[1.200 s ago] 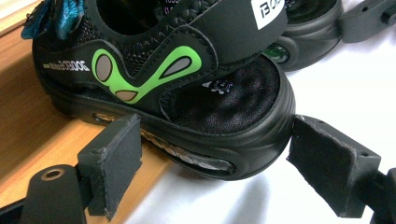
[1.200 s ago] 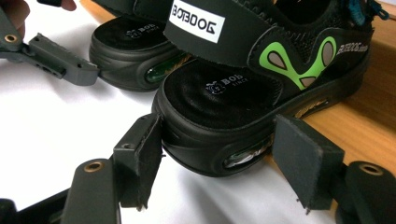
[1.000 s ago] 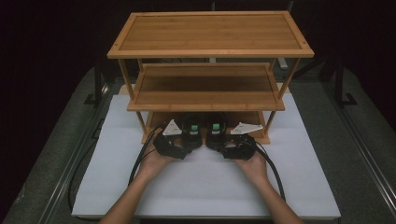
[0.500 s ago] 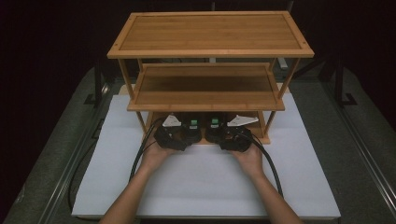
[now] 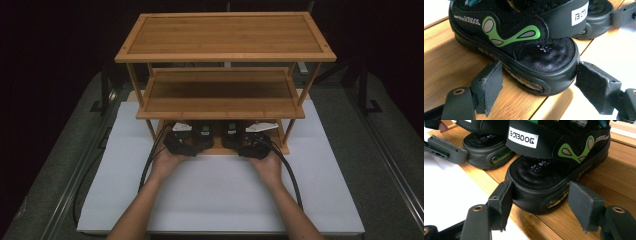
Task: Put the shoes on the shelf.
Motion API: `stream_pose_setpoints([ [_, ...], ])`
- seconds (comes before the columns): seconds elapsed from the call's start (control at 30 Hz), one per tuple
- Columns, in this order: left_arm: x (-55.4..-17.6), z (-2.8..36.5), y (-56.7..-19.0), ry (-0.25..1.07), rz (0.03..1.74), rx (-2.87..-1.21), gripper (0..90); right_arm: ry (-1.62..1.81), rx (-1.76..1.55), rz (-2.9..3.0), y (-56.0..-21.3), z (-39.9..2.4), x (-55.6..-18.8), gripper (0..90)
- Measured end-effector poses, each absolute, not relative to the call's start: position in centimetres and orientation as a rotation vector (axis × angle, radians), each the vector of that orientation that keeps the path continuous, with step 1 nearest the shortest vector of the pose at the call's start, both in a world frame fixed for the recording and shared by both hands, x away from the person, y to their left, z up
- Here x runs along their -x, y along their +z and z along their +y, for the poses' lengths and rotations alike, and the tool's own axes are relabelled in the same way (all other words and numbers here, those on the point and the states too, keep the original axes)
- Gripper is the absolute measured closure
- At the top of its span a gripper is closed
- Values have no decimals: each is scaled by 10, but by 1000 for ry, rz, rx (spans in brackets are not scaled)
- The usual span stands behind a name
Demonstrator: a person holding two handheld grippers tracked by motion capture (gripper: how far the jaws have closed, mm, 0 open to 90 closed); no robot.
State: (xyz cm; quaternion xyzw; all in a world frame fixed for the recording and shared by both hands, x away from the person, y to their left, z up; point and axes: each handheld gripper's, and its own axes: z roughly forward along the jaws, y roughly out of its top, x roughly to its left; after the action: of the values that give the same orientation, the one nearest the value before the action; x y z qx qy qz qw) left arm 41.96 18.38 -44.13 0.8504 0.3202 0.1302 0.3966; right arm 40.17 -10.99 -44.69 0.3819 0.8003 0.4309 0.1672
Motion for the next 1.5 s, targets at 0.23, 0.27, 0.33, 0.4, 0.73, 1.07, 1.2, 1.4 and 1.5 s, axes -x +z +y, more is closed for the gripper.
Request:
stream_pose_setpoints([
  [0.23, -413, 187, -436, 328, 830, -2139, 200, 1251, -1105, 2282, -442, -112, -397, 347],
  [0.27, -411, 188, -434, 328, 824, -2145, 196, 1252, -1099, 2282, -440, -113, -396, 338],
  [0.33, -407, 189, -430, 325, 813, -2146, 194, 1267, -1103, 2289, -436, -115, -392, 324],
  [0.4, -402, 189, -428, 322, 807, -2140, 194, 1258, -1148, 2299, -431, -117, -386, 306],
  [0.73, -377, 197, -417, 328, 767, -2177, 148, 1241, -1146, 2322, -425, -140, -365, 182],
  [1.07, -339, 220, -411, 325, 756, -2180, 113, 1249, -1146, 2303, -417, -176, -332, 129],
  [1.2, -324, 234, -410, 339, 768, -2177, 113, 1214, -1164, 2286, -417, -191, -317, 89],
  [1.4, -301, 261, -414, 369, 808, -2184, 113, 1206, -1182, 2251, -423, -215, -295, 72],
  [1.5, -289, 275, -417, 387, 829, -2170, 112, 1190, -1195, 2236, -427, -227, -286, 29],
])
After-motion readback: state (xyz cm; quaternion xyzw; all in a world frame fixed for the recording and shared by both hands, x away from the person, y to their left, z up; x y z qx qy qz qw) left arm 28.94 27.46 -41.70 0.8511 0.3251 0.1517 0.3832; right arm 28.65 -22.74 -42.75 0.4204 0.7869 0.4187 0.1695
